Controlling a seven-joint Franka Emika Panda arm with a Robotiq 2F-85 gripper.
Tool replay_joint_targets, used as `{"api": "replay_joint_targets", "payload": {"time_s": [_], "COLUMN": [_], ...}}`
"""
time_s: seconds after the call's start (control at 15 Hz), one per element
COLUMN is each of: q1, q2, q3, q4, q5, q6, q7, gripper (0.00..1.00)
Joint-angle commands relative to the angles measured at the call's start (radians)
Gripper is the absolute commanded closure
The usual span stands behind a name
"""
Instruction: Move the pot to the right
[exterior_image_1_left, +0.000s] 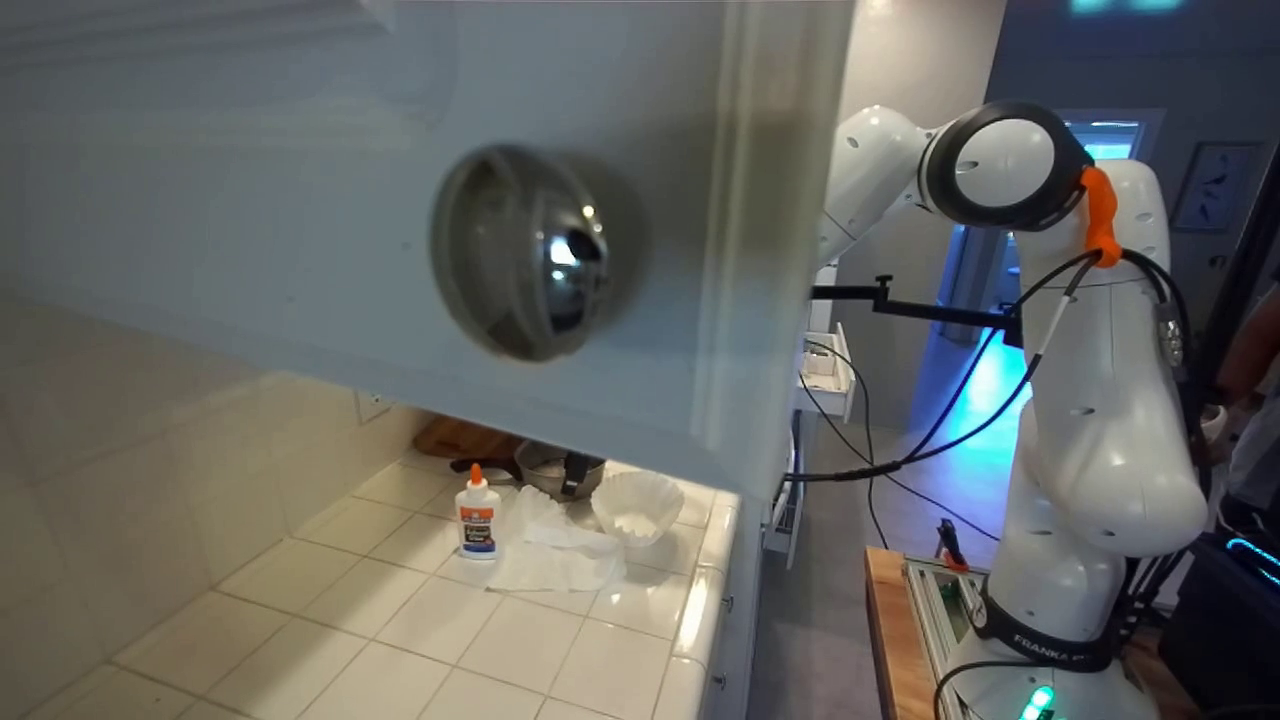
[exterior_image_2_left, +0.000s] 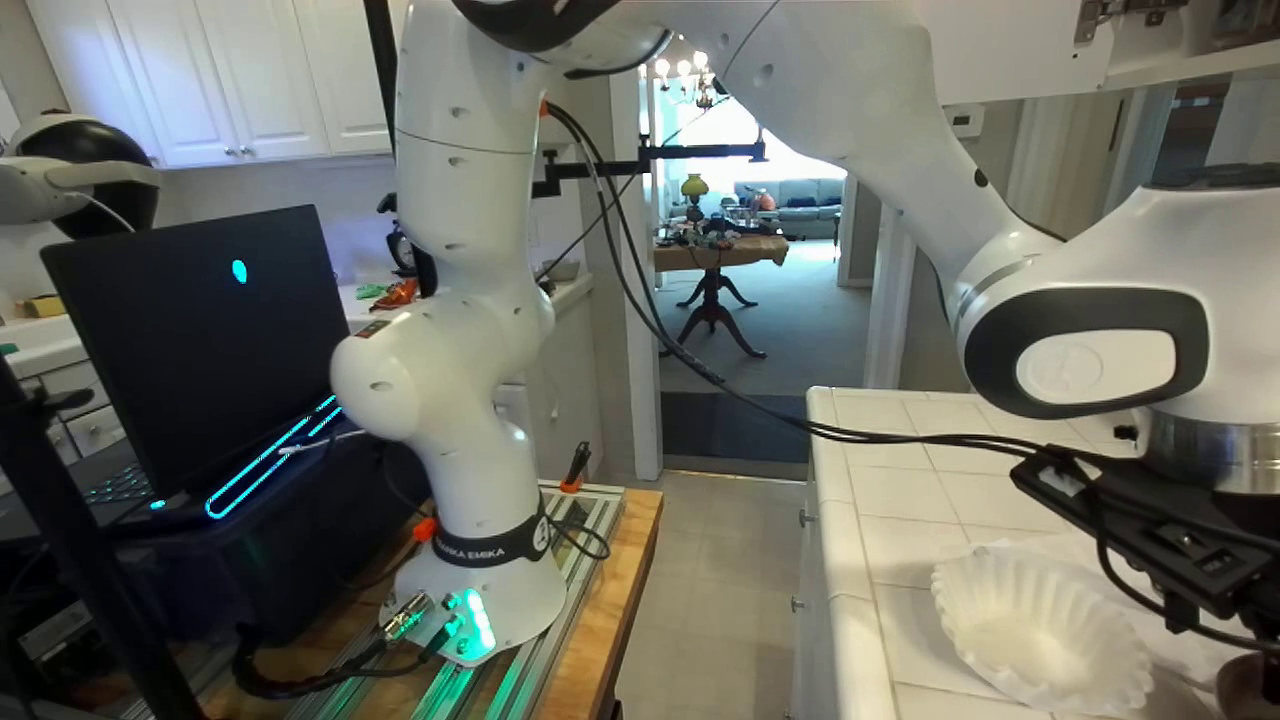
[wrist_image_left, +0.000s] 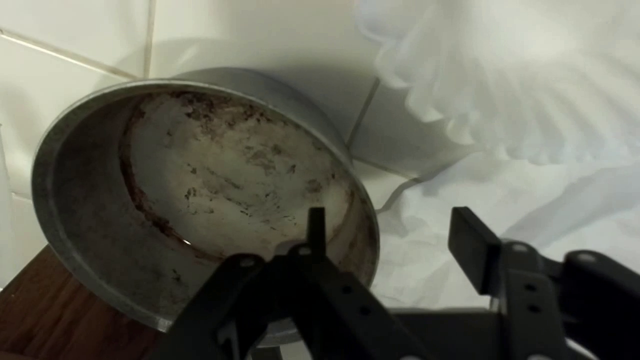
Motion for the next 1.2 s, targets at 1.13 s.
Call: {"api": "replay_joint_targets", "payload": {"time_s": [1.13], "q1": [-0.029], "q2": [-0.01], "q3": [0.008], "q4": [-0.061], "q5": [0.018], "q6": [0.013], "q7": [0.052], "gripper": [0.98]}}
